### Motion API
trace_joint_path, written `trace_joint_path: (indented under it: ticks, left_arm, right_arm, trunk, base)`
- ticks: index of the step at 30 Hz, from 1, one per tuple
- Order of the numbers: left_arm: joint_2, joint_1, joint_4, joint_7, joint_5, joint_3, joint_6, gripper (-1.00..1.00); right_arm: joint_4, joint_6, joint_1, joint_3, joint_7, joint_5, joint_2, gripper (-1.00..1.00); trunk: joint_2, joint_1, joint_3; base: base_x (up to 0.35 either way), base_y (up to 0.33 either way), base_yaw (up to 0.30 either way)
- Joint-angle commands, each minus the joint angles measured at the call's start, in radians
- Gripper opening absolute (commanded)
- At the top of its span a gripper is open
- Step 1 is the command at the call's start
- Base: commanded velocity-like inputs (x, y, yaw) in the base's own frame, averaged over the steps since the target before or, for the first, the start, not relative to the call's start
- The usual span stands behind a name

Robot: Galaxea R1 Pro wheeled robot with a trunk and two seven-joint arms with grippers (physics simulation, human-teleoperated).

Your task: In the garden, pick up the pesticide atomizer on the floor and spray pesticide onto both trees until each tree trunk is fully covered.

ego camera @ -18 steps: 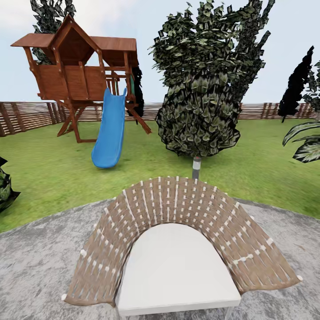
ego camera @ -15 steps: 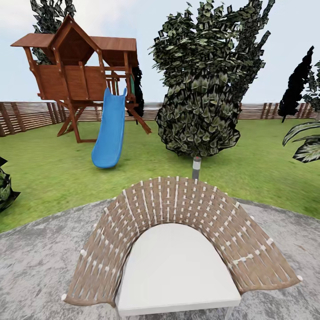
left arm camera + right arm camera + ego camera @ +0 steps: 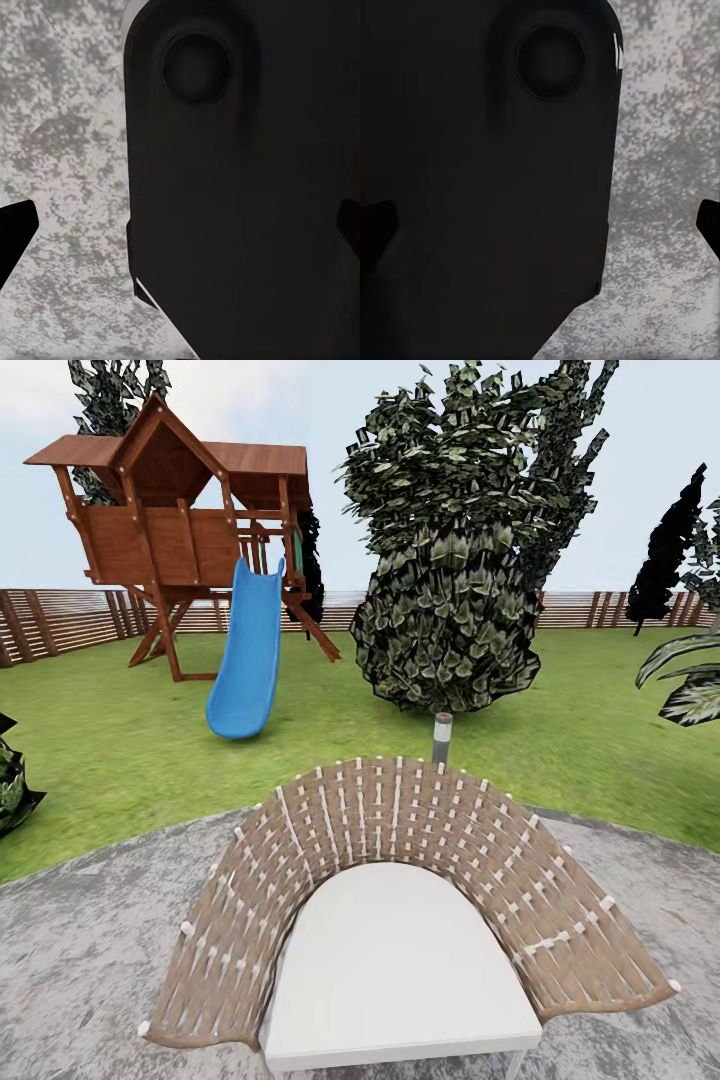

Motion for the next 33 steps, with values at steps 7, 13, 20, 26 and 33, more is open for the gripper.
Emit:
trace_joint_path:
  ticks: [7, 13, 20, 26, 33]
  left_arm:
    - [0.000, 0.000, -0.001, 0.000, 0.001, 0.001, 0.001, 1.00]
    - [0.013, -0.001, -0.005, 0.000, 0.002, 0.000, -0.010, 1.00]
    - [0.016, -0.001, -0.007, 0.000, 0.002, 0.001, -0.012, 1.00]
    - [0.017, -0.002, -0.007, 0.000, 0.002, 0.001, -0.013, 1.00]
    - [0.016, -0.002, -0.007, 0.000, 0.002, 0.001, -0.013, 1.00]
  right_arm:
    - [0.000, -0.001, 0.000, 0.001, 0.000, 0.001, 0.000, 1.00]
    - [0.001, -0.001, 0.003, 0.000, 0.022, 0.001, -0.005, 1.00]
    - [0.001, -0.001, 0.004, 0.000, 0.027, 0.001, -0.006, 1.00]
    - [0.001, -0.001, 0.004, -0.001, 0.029, -0.001, -0.008, 1.00]
    - [0.001, -0.001, 0.004, -0.001, 0.028, -0.003, -0.009, 1.00]
  trunk:
    - [0.000, 0.000, -0.001]
    - [0.000, 0.000, -0.001]
    - [0.000, 0.000, -0.001]
    - [0.000, 0.000, -0.001]
    - [0.000, 0.000, -0.001]
  base:
    - [0.000, 0.000, 0.000]
    - [0.000, 0.000, 0.000]
    - [0.000, 0.000, 0.000]
    - [0.000, 0.000, 0.000]
    - [0.000, 0.000, 0.000]
